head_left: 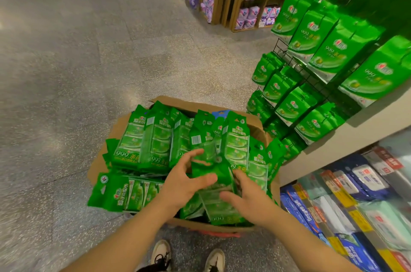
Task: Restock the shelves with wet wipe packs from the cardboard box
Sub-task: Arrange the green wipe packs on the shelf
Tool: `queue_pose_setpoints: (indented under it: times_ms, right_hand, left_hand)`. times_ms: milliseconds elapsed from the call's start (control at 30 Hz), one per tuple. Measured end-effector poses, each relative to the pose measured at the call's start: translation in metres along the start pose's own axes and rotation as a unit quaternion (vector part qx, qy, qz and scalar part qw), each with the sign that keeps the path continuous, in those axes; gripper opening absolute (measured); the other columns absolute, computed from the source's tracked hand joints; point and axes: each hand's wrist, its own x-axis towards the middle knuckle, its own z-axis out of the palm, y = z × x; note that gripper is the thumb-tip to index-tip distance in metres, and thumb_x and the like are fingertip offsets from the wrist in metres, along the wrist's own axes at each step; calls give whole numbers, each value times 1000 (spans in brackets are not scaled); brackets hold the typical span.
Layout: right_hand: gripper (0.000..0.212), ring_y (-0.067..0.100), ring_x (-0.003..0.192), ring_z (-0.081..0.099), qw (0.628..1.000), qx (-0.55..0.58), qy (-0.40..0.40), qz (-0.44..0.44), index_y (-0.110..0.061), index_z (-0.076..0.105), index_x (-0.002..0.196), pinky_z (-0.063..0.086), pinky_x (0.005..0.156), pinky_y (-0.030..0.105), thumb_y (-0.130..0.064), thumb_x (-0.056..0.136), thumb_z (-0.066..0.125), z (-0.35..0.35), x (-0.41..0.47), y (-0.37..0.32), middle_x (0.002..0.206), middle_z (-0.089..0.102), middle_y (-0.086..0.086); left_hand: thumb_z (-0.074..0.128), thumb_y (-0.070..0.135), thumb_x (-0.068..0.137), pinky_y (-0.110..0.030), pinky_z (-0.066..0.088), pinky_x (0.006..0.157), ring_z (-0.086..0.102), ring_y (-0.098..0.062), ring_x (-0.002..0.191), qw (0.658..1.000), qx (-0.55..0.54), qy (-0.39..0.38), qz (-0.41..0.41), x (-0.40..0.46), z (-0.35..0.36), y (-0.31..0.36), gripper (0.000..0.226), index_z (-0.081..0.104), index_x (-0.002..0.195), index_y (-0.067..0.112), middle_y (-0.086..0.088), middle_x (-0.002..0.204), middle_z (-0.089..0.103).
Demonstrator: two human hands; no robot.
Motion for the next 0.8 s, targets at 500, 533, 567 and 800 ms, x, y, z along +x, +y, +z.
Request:
queue_pose_setpoints:
  times_ms: [500,533,567,800]
  right_hand:
    - [17,-6,100,66,983,177,25,29,-39,50,121,52,83,15,-45,105,48,-8,28,-64,119,64,-26]
    - [15,-10,96,61,986,158,23,37,-41,47,118,51,81,15,-47,105,45,-10,29,-67,114,60,-30]
    - [14,-9,94,59,989,142,28,42,-40,47,117,52,80,19,-48,106,43,-13,30,-67,109,58,-29]
    - [77,29,112,62,948,-38,271,160,-11,55,132,52,94,45,-67,81,65,-31,68,-21,120,64,9]
  left_hand:
    - [78,23,69,-51,53,96,70,-34,103,959,-258,13,-117,-13,13,17,58,62,124,16,-14,112,73]
    - [78,22,68,-51,53,95,70,-35,102,957,-263,29,-120,-13,10,17,58,62,123,14,-14,111,74]
    - [79,21,67,-51,53,95,71,-35,101,956,-262,42,-123,-13,7,17,58,62,122,13,-14,109,74]
    - [75,15,79,-51,55,90,72,-36,96,951,-263,80,-142,-15,-14,16,42,63,120,14,-14,105,75]
